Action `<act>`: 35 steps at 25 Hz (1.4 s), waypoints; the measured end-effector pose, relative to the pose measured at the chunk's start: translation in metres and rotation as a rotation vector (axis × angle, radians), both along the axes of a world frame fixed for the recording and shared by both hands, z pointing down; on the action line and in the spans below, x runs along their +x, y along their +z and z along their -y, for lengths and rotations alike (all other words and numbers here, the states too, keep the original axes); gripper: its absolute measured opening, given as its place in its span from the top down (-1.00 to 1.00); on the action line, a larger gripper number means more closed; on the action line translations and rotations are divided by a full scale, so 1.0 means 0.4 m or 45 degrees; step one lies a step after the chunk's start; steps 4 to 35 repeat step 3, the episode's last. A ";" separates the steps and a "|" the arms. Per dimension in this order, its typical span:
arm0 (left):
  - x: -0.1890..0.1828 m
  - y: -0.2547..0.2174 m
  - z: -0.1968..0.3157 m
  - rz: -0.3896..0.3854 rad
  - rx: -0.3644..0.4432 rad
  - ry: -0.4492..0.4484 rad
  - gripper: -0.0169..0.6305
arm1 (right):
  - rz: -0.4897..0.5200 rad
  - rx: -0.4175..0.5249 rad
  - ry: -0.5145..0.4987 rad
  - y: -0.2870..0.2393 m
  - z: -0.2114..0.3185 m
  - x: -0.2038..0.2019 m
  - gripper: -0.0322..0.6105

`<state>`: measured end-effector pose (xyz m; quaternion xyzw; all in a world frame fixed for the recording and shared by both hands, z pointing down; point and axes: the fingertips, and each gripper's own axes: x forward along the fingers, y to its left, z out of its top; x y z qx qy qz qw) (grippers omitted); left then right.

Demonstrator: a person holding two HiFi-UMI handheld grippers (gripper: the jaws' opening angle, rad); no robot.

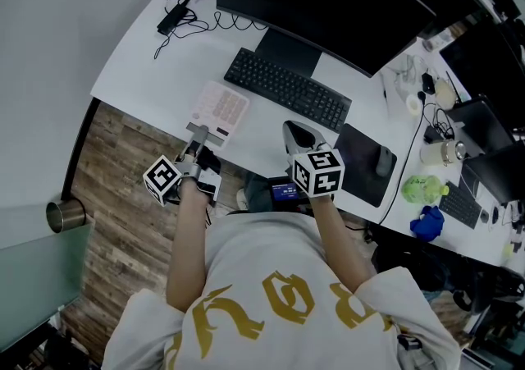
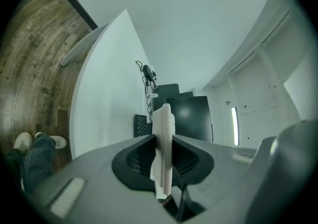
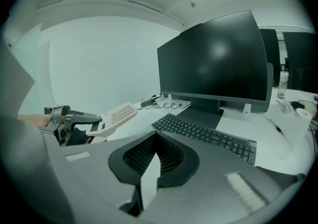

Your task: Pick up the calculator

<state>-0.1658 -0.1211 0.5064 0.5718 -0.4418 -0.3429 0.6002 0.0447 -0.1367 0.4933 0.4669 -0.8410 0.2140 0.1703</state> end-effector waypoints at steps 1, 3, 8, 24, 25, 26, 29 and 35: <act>-0.002 0.005 -0.001 0.008 -0.004 0.001 0.73 | 0.000 0.000 0.001 -0.001 0.000 0.001 0.82; -0.006 0.015 -0.002 0.021 -0.013 0.001 0.73 | 0.002 0.001 0.003 -0.003 0.000 0.003 0.82; -0.006 0.015 -0.002 0.021 -0.013 0.001 0.73 | 0.002 0.001 0.003 -0.003 0.000 0.003 0.82; -0.006 0.015 -0.002 0.021 -0.013 0.001 0.73 | 0.002 0.001 0.003 -0.003 0.000 0.003 0.82; -0.006 0.015 -0.002 0.021 -0.013 0.001 0.73 | 0.002 0.001 0.003 -0.003 0.000 0.003 0.82; -0.006 0.015 -0.002 0.021 -0.013 0.001 0.73 | 0.002 0.001 0.003 -0.003 0.000 0.003 0.82; -0.006 0.015 -0.002 0.021 -0.013 0.001 0.73 | 0.002 0.001 0.003 -0.003 0.000 0.003 0.82; -0.006 0.015 -0.002 0.021 -0.013 0.001 0.73 | 0.002 0.001 0.003 -0.003 0.000 0.003 0.82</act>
